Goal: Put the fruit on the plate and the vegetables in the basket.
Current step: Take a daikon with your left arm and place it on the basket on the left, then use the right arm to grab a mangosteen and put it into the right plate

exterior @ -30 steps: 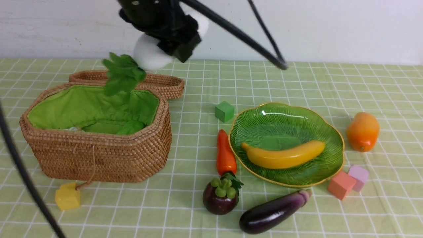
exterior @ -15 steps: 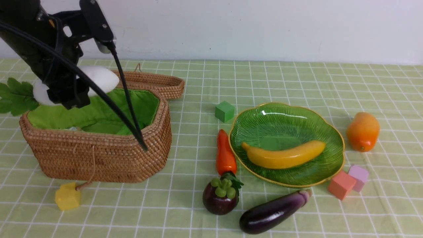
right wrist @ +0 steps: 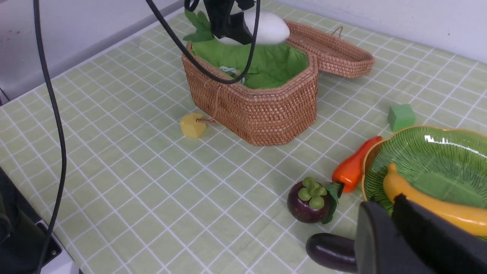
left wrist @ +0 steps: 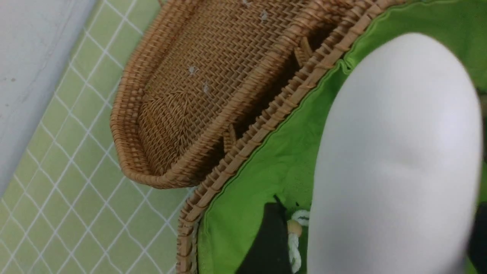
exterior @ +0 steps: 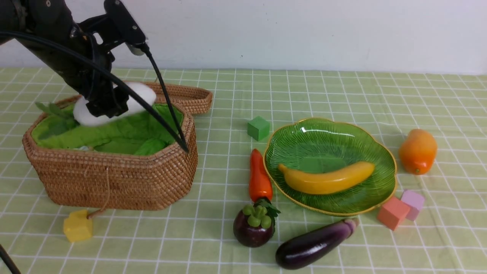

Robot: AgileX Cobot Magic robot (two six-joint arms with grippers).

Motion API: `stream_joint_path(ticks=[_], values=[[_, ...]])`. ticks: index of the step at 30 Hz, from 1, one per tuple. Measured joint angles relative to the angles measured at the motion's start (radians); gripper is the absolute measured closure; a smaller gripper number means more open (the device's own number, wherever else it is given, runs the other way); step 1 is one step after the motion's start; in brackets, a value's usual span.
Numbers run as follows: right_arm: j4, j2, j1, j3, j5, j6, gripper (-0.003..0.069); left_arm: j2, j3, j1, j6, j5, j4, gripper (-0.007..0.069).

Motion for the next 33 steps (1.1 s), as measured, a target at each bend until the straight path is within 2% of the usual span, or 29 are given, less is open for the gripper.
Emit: stream_joint_path(ticks=[4, 8, 12, 14, 15, 17, 18, 19, 23, 26, 29, 33], values=[[0.000, 0.000, 0.000, 0.000, 0.000, 0.000, 0.0585, -0.004, 0.000, 0.000, -0.070, 0.007, 0.004, -0.0040], [0.001, 0.000, 0.000, 0.000, 0.000, -0.001, 0.0585, -0.039, 0.000, 0.000, -0.180, 0.042, -0.054, 0.0020], [0.006, 0.000, 0.000, 0.000, 0.000, -0.001, 0.0587, -0.085, 0.000, -0.008, -0.340, 0.096, -0.245, 0.0209], [0.009, 0.000, 0.000, 0.000, 0.001, -0.001, 0.0587, -0.104, 0.000, -0.041, -0.414, 0.150, -0.327, 0.0389], [0.009, 0.000, 0.000, 0.000, 0.002, -0.001, 0.0587, -0.106, 0.000, -0.067, -0.441, 0.191, -0.342, 0.0478], [0.010, 0.000, 0.000, 0.000, 0.004, -0.001, 0.0587, -0.104, 0.000, -0.128, -0.488, 0.270, -0.348, 0.0601], [0.010, 0.000, 0.000, 0.000, 0.005, -0.001, 0.0587, -0.095, 0.000, -0.169, -0.517, 0.295, -0.341, 0.0635], [0.011, 0.000, 0.000, 0.000, 0.005, -0.001, 0.0587, -0.093, 0.000, -0.186, -0.530, 0.298, -0.340, 0.0638], [0.011, 0.000, 0.000, 0.000, 0.017, -0.001, 0.0587, -0.037, 0.000, -0.377, -0.691, 0.304, -0.266, 0.0638], [0.011, 0.000, 0.000, 0.000, 0.028, -0.001, 0.0587, -0.006, 0.000, -0.447, -0.739, 0.304, -0.224, 0.0637], [0.011, 0.000, 0.000, 0.000, 0.042, 0.002, 0.0587, 0.010, 0.000, -0.494, -0.756, 0.306, -0.173, 0.0630], [0.011, 0.000, 0.000, 0.000, 0.053, 0.035, 0.0587, -0.012, 0.000, -0.500, -0.767, 0.329, -0.124, 0.0620]])
